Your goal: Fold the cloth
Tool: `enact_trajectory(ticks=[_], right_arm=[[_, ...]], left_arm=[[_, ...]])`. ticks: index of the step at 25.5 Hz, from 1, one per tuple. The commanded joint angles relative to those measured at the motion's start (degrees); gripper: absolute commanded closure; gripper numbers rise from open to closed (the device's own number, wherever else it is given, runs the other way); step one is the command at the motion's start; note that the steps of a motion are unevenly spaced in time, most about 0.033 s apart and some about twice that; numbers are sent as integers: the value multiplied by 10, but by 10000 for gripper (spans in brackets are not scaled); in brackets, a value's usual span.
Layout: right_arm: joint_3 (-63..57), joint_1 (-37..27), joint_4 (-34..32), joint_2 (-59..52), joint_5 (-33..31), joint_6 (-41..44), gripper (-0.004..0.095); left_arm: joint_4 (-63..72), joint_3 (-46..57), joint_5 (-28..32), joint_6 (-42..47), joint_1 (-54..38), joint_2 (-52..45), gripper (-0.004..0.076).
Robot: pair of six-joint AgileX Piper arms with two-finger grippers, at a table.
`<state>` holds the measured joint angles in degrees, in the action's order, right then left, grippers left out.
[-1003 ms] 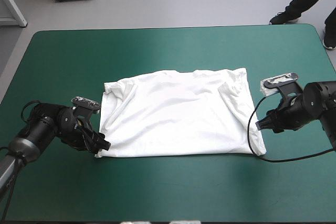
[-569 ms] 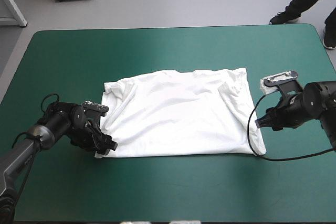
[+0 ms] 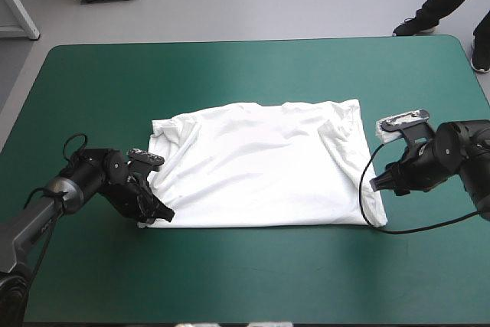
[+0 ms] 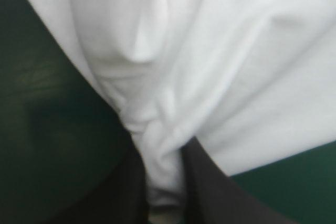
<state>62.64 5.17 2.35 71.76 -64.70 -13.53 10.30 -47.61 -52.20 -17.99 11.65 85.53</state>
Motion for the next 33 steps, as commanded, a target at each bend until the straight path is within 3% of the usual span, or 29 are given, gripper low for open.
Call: enact_trajectory(ticks=[1, 6, 10, 23, 26, 33], right_arm=[[-15, -2, 18, 0, 25, -9, 416], [-69, -2, 43, 34, 59, -36, 408], [-69, -2, 51, 78, 62, -46, 325], [-70, -2, 83, 171, 76, -54, 341], [-71, -2, 96, 178, 76, -54, 459], [-71, -2, 121, 180, 70, -82, 882]], left_arm=[[71, 17, 11, -13, 6, 9, 731], [71, 14, 11, -13, 6, 7, 733], [71, 14, 11, -13, 6, -2, 733], [74, 14, 5, -20, 6, -3, 733], [75, 14, 5, -20, 6, -3, 733], [75, 14, 10, -10, 6, -3, 733]])
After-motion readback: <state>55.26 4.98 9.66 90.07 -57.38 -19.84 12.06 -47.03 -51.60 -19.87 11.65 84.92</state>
